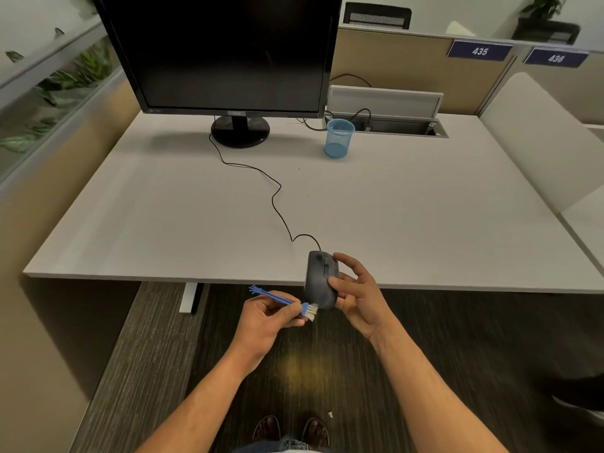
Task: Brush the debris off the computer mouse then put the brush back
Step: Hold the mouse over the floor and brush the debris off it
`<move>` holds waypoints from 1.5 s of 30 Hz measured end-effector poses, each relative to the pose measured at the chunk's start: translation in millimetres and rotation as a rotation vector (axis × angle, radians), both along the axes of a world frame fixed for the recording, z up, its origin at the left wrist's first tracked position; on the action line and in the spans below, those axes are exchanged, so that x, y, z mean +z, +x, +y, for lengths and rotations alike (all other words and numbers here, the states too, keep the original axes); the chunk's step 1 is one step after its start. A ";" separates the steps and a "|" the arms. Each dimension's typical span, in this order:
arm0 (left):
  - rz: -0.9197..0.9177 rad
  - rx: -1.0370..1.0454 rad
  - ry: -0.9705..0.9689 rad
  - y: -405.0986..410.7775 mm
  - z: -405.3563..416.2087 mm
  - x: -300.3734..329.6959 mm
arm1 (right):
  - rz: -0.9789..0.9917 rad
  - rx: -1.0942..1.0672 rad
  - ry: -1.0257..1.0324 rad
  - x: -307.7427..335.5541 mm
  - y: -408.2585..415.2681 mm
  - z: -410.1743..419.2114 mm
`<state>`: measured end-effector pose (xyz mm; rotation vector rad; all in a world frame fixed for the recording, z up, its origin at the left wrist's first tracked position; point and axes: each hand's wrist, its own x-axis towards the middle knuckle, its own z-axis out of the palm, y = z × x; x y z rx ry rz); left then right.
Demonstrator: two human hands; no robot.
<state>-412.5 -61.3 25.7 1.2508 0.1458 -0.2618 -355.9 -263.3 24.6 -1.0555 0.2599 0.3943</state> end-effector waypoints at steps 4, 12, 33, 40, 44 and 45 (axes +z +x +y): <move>-0.014 -0.022 0.010 -5.5 -8.2 -1.0 | 0.003 -0.010 -0.017 1.3 0.2 3.7; 0.001 0.073 -0.003 1.0 11.6 -1.4 | 0.027 -0.033 0.010 -1.4 -2.9 -3.7; -0.047 0.096 -0.004 -2.0 14.2 1.9 | -0.024 0.016 -0.009 -5.4 -13.4 -4.8; -0.111 0.111 0.119 28.0 23.1 15.9 | -0.051 0.100 -0.045 -4.8 -19.3 0.0; -0.121 0.070 0.172 39.5 19.9 20.7 | -0.066 0.120 -0.085 -3.8 -23.8 3.7; -0.124 0.047 0.189 40.6 18.5 21.5 | -0.069 0.123 -0.091 -3.4 -24.7 4.3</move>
